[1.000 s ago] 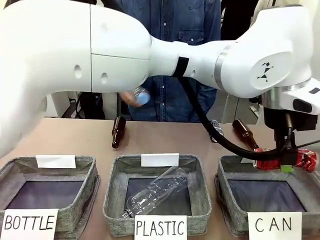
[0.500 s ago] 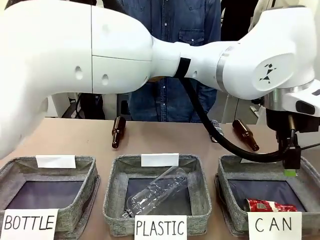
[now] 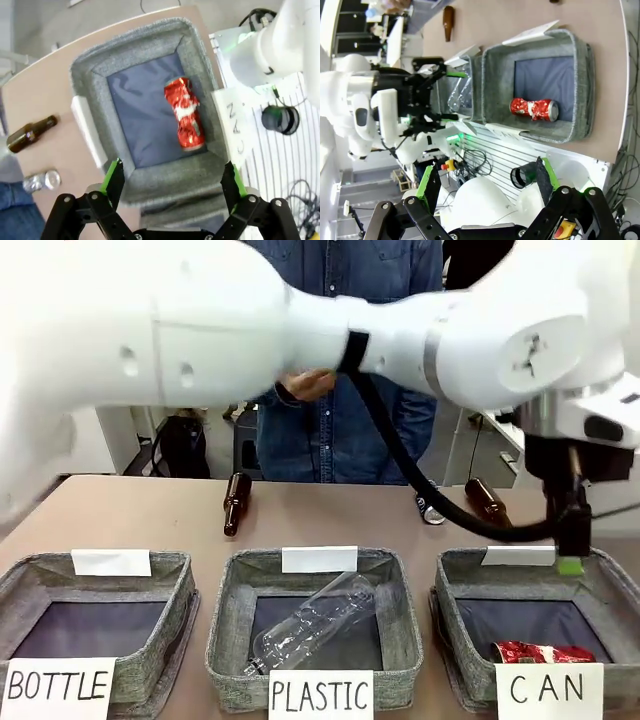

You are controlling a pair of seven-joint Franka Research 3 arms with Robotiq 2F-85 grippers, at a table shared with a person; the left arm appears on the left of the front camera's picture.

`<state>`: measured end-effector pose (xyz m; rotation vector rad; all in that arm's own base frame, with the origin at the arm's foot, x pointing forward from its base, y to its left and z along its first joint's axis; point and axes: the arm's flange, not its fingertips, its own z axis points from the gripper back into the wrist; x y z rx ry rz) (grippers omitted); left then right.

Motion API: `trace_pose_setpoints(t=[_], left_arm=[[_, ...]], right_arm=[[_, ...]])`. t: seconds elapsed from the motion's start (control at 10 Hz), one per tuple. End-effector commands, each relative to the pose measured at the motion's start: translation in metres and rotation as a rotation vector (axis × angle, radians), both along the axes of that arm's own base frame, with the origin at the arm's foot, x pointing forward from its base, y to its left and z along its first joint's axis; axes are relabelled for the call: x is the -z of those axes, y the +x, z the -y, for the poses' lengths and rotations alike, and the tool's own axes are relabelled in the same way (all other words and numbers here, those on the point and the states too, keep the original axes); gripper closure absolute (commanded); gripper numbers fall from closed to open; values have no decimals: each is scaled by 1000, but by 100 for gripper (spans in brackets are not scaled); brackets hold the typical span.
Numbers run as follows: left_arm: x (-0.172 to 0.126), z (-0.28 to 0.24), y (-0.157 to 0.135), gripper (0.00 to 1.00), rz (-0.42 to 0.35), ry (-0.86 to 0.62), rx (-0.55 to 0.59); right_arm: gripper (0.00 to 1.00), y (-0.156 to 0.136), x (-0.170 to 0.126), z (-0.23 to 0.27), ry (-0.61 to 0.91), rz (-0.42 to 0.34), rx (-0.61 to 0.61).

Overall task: Sort the can waste into the basket.
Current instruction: Pick up the can waste from the table and place it in the right Fabric basket.

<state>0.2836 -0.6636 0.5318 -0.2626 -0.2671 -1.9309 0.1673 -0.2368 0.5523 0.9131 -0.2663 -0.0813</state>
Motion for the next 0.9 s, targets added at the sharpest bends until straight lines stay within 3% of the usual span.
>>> trace_pose_setpoints(t=[0.0,0.1,0.2,0.4,0.5,0.7,0.8], left_arm=[[-41,-86,8,0,23,44,-17],[-60,-130,13,0,-41,23,-20],[-80,-176,12,0,-45,-11,-56],[-115,-280,-2,0,-11,-31,-239],[-128,-330,-11,0,-36,-35,-333],[-144,-420,-25,0,-184,-52,-645],[-141,-461,-24,0,-320,-55,-834]], right_arm=[[0,1,-2,0,4,-7,23],[0,1,-2,0,4,-7,23],[0,0,0,0,0,0,0],[0,54,-3,-50,-19,-116,24],[0,80,-2,-82,37,-110,-17],[0,120,4,-155,112,-73,-92],[0,132,5,-187,160,-76,-143]])
